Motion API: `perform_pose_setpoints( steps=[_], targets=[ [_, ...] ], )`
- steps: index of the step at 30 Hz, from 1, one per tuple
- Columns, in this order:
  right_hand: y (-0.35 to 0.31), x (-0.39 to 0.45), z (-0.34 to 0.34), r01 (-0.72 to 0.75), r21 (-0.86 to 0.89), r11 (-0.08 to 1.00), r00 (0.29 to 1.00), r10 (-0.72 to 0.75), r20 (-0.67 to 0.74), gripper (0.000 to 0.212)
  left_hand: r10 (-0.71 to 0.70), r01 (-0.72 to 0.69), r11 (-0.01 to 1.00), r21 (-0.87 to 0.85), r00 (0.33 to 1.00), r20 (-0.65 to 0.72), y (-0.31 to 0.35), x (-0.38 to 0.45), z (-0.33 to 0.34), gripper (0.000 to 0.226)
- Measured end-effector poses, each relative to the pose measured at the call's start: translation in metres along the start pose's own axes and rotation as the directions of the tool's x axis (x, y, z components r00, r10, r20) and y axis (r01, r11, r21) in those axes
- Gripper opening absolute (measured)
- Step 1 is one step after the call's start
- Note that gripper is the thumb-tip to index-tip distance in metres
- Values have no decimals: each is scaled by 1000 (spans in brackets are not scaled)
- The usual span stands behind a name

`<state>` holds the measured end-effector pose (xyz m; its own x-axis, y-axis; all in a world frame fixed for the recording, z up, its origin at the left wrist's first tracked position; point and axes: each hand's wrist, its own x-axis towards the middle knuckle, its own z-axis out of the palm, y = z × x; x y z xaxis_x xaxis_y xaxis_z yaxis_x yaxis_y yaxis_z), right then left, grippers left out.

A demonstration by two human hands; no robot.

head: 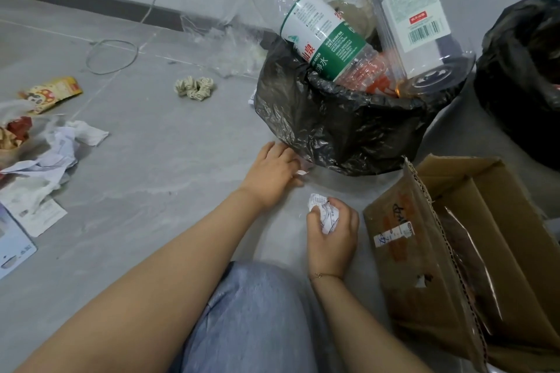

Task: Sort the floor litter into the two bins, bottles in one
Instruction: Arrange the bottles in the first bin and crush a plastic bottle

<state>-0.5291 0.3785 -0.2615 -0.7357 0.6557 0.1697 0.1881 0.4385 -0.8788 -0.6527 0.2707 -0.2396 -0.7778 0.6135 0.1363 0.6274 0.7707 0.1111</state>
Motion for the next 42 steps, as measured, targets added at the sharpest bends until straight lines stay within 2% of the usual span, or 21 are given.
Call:
perform_pose_setpoints(
  steps=[1, 4, 7, 9, 11, 13, 17, 20, 23, 26, 29, 31, 33, 37, 39, 40, 42],
  targets=[
    [0, 0, 0, 0, 3, 1000, 1000, 0, 3, 28, -11, 11, 1000, -24, 1000, 26, -1, 0, 1, 45],
    [-1, 0, -1, 0, 17, 1000, 1000, -1, 11, 29, -66, 63, 994, -94, 997, -30, -2, -10, 10, 34],
    [-1, 0, -2, 18, 37, 999, 1000, -18, 11, 28, -121, 112, 983, -144, 991, -54, -6, -28, 9, 35],
    [-2, 0, -5, 5, 60, 998, 999, -8, 43, 28, -206, 178, 943, -281, 976, -72, -5, -41, 2, 39],
    [-4, 2, -11, -52, 100, 994, 994, 42, 101, 27, -360, 303, 825, -478, 932, -30, 1, -56, -11, 41],
    [-17, 4, -21, -109, 160, 981, 986, 86, 142, 24, -479, 357, 675, -646, 878, -15, 11, -70, -26, 48],
    [-80, -1, -60, -44, 392, 919, 989, -15, 148, 26, -623, 295, 382, -876, 782, -9, 42, -86, -80, 34],
    [-135, 7, -103, 98, 476, 874, 974, -184, 136, 28, -638, 216, 289, -933, 770, -19, 71, -88, -126, 35],
    [-166, 38, -138, 115, 504, 856, 960, -227, 166, 26, -607, 180, 244, -953, 794, -5, 99, -75, -155, 32],
    [-186, 78, -178, 169, 398, 902, 938, -271, 216, 28, -587, 132, 216, -967, 809, -21, 127, -46, -183, 29],
    [-203, 132, -227, 310, 193, 931, 910, -349, 223, 29, -478, 61, 226, -972, 877, -56, 166, -8, -213, 29],
    [-213, 173, -257, 377, 31, 926, 891, -372, 260, 27, -418, 29, 284, -958, 903, -96, 191, 18, -231, 35],
    [-216, 212, -286, 392, -161, 906, 894, -335, 297, 27, -363, 27, 364, -931, 924, -115, 214, 45, -249, 42],
    [-200, 273, -327, 278, -424, 862, 920, -111, 376, 31, -253, 52, 498, -866, 964, -87, 256, 109, -259, 35],
    [-188, 292, -333, 227, -569, 790, 869, 99, 485, 40, -217, 84, 531, -843, 975, -39, 273, 137, -249, 28],
    [-183, 299, -335, 186, -623, 760, 824, 224, 520, 46, -200, 122, 504, -855, 980, 22, 282, 150, -243, 28],
    [-176, 309, -339, 122, -692, 712, 757, 384, 529, 54, -178, 290, 421, -860, 955, 235, 298, 166, -233, 59]
  ],
)
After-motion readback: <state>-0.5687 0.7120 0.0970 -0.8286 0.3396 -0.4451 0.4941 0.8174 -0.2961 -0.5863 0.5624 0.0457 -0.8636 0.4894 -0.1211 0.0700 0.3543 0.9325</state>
